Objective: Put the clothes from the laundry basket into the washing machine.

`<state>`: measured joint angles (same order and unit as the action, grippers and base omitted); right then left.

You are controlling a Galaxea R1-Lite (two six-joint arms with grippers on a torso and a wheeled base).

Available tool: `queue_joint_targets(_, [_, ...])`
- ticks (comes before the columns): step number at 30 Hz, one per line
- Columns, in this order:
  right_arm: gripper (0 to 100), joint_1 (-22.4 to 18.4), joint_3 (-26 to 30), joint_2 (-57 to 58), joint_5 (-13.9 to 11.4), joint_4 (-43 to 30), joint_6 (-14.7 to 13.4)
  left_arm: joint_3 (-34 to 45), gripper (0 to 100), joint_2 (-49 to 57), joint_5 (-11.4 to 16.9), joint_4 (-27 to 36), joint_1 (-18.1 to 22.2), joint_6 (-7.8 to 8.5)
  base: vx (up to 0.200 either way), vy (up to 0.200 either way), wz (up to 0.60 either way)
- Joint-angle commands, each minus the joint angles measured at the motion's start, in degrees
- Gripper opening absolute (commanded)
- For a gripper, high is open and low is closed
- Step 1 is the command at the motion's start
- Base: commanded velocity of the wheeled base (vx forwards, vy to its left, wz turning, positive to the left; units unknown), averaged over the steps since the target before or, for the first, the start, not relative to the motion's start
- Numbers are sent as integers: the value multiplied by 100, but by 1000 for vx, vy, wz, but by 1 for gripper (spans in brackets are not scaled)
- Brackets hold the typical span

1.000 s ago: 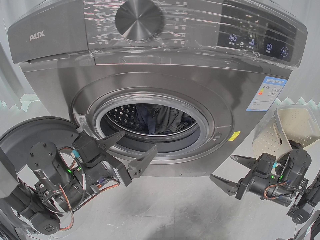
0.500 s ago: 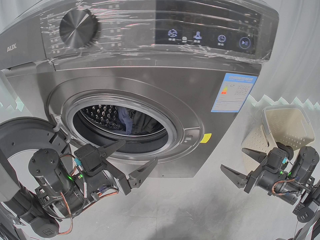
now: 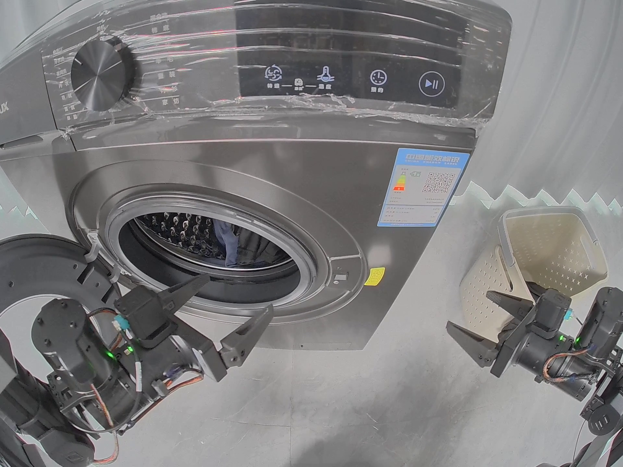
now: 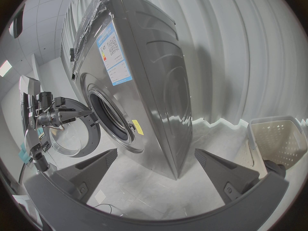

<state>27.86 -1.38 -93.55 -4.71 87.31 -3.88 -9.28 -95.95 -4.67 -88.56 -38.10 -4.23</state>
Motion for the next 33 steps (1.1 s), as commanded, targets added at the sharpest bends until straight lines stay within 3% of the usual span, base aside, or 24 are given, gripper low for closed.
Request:
queue_joint_targets(1, [100,-448,138,803,-4,-311,1,506,100,815,-87,6,30,19,0,0,0])
queue_joint_targets(2, [100,-641,138,1375,-22,-689,45,743,100,1237,-122,23,30,28,0,0,0])
queue_joint_targets(5, [100,-720,138,2306,5,-1550,36,928,100,1870,-359,182,92,54,0,0,0])
queue_joint_targets(6, [100,-738,138,2825,22,-2139,27,928,100,2204,-579,410,197,19,0,0,0])
queue_joint_targets(8, [100,-790,138,3677,189,-3088,36,928,100,2792,-755,929,294,19,0,0,0])
queue_joint_targets(12, [100,-870,129,5532,646,-5057,62,928,100,4208,-799,2502,399,54,0,0,0])
queue_joint_targets(14, [100,-1019,94,6305,681,-5743,124,928,100,4770,-790,3267,742,10,0,0,0])
queue_joint_targets(16, [100,-1414,32,6991,646,-6296,159,928,100,5517,-737,4022,1138,1,0,-100,0])
queue_joint_targets(19, [100,-1696,50,7720,629,-6903,168,928,100,6572,-412,5068,1665,45,-67,-200,0])
queue_joint_targets(20, [100,-1704,59,7755,629,-6929,168,928,100,6625,-386,5121,1691,54,-200,-200,0])
queue_joint_targets(21, [100,-1810,120,8230,629,-7289,168,928,100,7372,-104,5780,2192,45,-200,-200,0])
queue_joint_targets(22, [100,-1828,120,8309,629,-7351,159,928,100,7503,-52,5877,2280,36,0,-200,0])
queue_joint_targets(23, [100,-1924,129,8687,620,-7685,124,928,100,8189,274,6431,2685,28,0,-200,0])
queue_joint_targets(24, [100,-1942,129,8801,611,-7808,124,928,100,8356,397,6598,2790,19,0,-200,0])
queue_joint_targets(25, [100,-1951,129,8889,602,-8160,36,928,100,8918,862,7169,3247,-25,0,0,0])
queue_joint_targets(27, [100,-1951,129,8837,611,-8309,-43,928,100,9455,1311,7898,3897,-69,0,0,0])
queue_joint_targets(28, [100,-1951,129,8837,620,-8318,-61,928,100,9534,1346,8127,3941,19,0,0,0])
queue_joint_targets(30, [100,-1959,129,8801,717,-8344,1,919,100,9551,1311,8522,3862,-104,0,0,0])
queue_joint_targets(31, [100,-1995,129,8793,857,-8353,62,928,100,9542,1267,8479,3862,-183,0,0,0])
queue_joint_targets(33, [100,-2249,129,8793,1174,-8353,203,928,100,9534,1188,8452,3871,-192,0,0,0])
